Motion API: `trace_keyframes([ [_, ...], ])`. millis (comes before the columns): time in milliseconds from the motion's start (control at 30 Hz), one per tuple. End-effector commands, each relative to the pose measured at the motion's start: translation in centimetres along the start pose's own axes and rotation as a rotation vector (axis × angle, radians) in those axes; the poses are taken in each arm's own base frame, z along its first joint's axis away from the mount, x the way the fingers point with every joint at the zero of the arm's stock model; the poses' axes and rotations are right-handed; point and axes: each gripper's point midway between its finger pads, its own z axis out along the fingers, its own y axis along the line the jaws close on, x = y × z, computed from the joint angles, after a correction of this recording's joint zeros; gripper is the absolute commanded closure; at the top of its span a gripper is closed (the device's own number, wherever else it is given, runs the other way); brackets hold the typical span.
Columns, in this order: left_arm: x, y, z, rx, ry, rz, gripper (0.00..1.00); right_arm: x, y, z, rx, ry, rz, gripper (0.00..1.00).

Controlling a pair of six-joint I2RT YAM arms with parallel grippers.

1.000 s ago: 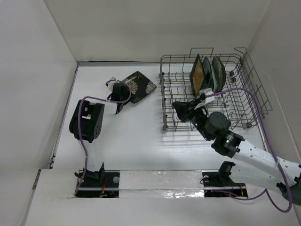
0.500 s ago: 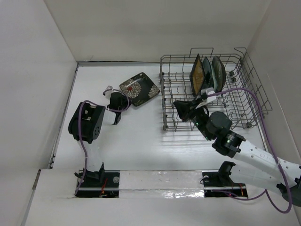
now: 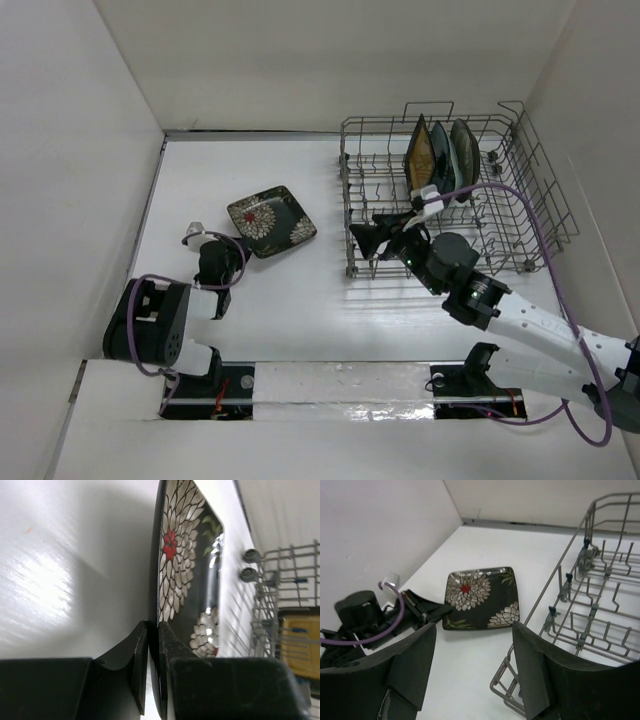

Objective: Load the plates into the dish rack

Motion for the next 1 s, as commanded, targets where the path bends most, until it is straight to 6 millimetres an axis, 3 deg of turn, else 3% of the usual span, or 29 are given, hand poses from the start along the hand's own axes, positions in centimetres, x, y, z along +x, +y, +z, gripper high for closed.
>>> trace_keyframes([
  [0,-5.0,-9.4,-3.1,0.336,-0.160,-0.034,1.00,-1.1,1.7,0.9,-0.064,-0.007,-0.001,0.31],
  [33,-4.8,-8.7,-3.4,0.315,-0.154,-0.029,1.00,-1.1,1.9,1.1,-0.071,-0.004,0.001,0.30],
  [100,-5.8,-9.7,-4.8,0.349,-0.192,-0.016,1.00,-0.4,2.3,1.6,-0.091,0.021,0.002,0.29],
  [133,-5.5,-8.9,-5.0,0.324,-0.185,-0.005,1.00,-0.6,2.6,1.7,-0.098,0.019,0.003,0.28],
  [400,-6.1,-9.1,-8.0,0.366,-0.212,0.002,1.00,0.8,4.3,3.3,-0.158,0.080,0.020,0.27],
  [467,-6.3,-9.6,-8.7,0.385,-0.212,0.003,1.00,1.4,4.0,4.1,-0.134,0.099,0.019,0.21],
  [500,-7.1,-10.5,-9.5,0.415,-0.234,0.001,1.00,0.7,3.7,4.7,-0.116,0.088,0.019,0.19],
  [533,-7.1,-10.6,-9.6,0.405,-0.225,0.014,1.00,1.6,2.6,5.9,-0.088,0.114,0.009,0.15],
  [600,-7.5,-11.8,-10.5,0.436,-0.226,0.025,1.00,2.5,2.3,7.0,-0.112,0.171,0.005,0.13],
  [633,-7.8,-12.1,-10.6,0.431,-0.227,0.027,1.00,1.5,2.3,7.9,-0.125,0.165,0.007,0.12],
  [667,-8.0,-12.3,-10.9,0.434,-0.230,0.030,1.00,2.8,0.8,9.2,-0.094,0.207,0.002,0.12],
  [733,-7.9,-13.1,-11.5,0.463,-0.210,0.035,1.00,2.8,1.0,10.3,-0.133,0.230,0.008,0.11],
  [767,-7.9,-13.3,-11.7,0.467,-0.209,0.037,1.00,3.6,0.1,11.2,-0.119,0.246,0.011,0.11],
  [833,-8.2,-13.9,-12.3,0.483,-0.212,0.038,1.00,4.4,0.3,11.9,-0.151,0.284,0.021,0.10],
  [867,-8.2,-14.1,-12.5,0.490,-0.210,0.038,1.00,3.9,0.5,12.5,-0.165,0.279,0.018,0.09],
  [900,-8.3,-14.4,-12.8,0.501,-0.209,0.036,1.00,5.4,0.4,13.2,-0.175,0.319,0.017,0.09],
  [967,-8.8,-15.4,-13.6,0.527,-0.217,0.035,1.00,5.2,0.8,14.1,-0.191,0.327,0.002,0.08],
])
